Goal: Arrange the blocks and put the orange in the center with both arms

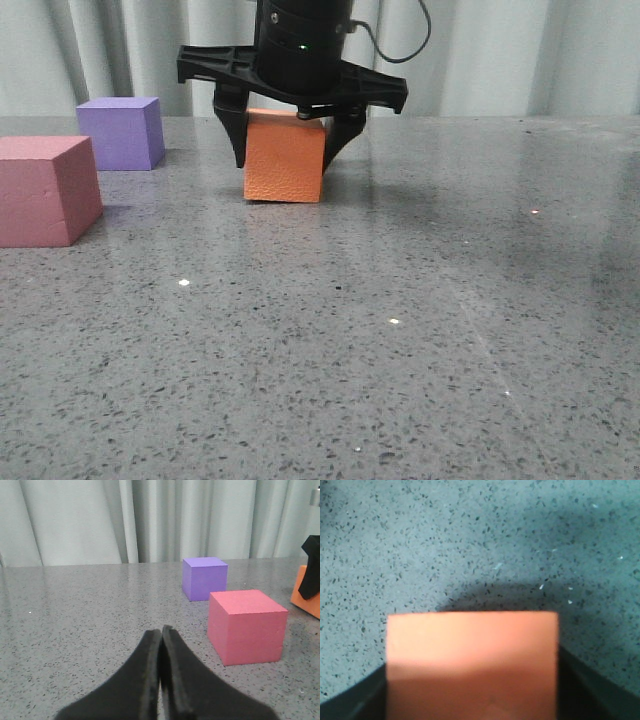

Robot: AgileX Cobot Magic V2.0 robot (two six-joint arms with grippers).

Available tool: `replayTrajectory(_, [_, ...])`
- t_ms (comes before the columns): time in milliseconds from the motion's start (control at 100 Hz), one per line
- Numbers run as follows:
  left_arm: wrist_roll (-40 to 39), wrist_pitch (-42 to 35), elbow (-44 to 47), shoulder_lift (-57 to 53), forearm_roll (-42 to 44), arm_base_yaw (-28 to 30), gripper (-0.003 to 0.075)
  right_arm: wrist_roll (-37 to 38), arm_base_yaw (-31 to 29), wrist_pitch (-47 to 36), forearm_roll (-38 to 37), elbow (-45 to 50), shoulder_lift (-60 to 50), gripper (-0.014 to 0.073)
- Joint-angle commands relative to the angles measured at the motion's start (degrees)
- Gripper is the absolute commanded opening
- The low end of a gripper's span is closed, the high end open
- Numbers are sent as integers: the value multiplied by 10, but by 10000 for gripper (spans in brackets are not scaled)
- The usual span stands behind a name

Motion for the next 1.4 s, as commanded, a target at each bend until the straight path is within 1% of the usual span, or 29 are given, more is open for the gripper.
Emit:
replayTrajectory(0, [-2, -43, 31, -19, -5, 0, -19, -7, 2, -22, -10, -17, -34, 657])
replayTrajectory(30, [-2, -43, 31, -19, -5, 0, -19, -7, 3, -22, -10, -17, -36, 667])
replayTrajectory(100, [-2, -43, 31, -19, -5, 0, -19, -7, 3, -23, -10, -17, -42, 653])
replayTrajectory(280, [-2, -43, 31, -19, -5, 0, -19, -12, 3, -25, -18, -38, -67, 654])
replayTrajectory(420, [-2, -43, 31, -19, -5, 0, -19, -66, 3, -65, -32, -43, -107, 654])
replayTrajectory(500, [-2, -43, 31, -19, -5, 0, -19, -91, 0, -72, -59, -43, -133, 654])
replayTrajectory(610, [-2, -43, 31, -19, -5, 0, -19, -108, -9, -60, -100, -38, -169, 654])
replayTrajectory(710, [-2, -43, 31, -19, -5, 0, -19, -128, -27, -59, -130, -15, -203, 654])
replayTrajectory(800, [-2, -43, 31, -19, -5, 0, -19, -140, -49, -63, -146, 24, -241, 654])
replayTrajectory(920, [-2, -43, 31, -19, -5, 0, -19, -151, -91, -74, -148, 99, -298, 654])
replayTrajectory(1220, [-2, -43, 31, -19, -5, 0, -19, -157, -205, -136, -148, 354, -470, 654])
replayTrajectory(1390, [-2, -43, 31, -19, -5, 0, -19, -157, -242, -146, -149, 480, -570, 654])
